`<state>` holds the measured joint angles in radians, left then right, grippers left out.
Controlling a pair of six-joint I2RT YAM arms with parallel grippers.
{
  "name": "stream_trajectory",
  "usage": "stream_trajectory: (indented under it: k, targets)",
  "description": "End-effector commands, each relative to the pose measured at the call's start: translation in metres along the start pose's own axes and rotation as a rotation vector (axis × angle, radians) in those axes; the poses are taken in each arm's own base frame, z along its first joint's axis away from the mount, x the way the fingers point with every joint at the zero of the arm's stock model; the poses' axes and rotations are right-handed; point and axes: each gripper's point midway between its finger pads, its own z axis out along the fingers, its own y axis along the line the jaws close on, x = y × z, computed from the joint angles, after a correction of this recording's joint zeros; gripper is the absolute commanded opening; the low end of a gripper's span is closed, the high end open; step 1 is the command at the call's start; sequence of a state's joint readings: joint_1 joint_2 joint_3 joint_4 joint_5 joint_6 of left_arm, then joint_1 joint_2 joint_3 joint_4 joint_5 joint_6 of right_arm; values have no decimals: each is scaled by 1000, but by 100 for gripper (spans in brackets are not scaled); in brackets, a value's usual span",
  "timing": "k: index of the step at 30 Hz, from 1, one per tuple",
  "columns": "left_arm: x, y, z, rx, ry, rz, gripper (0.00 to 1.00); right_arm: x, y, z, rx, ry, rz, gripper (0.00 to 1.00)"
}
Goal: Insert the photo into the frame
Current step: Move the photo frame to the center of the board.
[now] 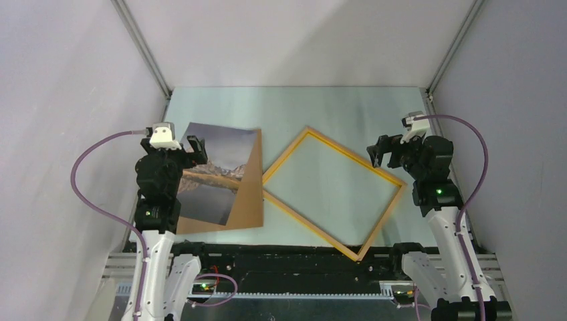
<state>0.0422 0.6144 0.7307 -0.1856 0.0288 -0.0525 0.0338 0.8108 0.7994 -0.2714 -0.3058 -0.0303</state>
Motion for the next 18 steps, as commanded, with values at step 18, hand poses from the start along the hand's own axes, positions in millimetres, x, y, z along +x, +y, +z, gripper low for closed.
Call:
stream_trajectory:
  k: [18]
  targets:
    - [-20, 7, -6, -30, -68, -3, 98, -12, 12, -3, -57, -39, -41, 100]
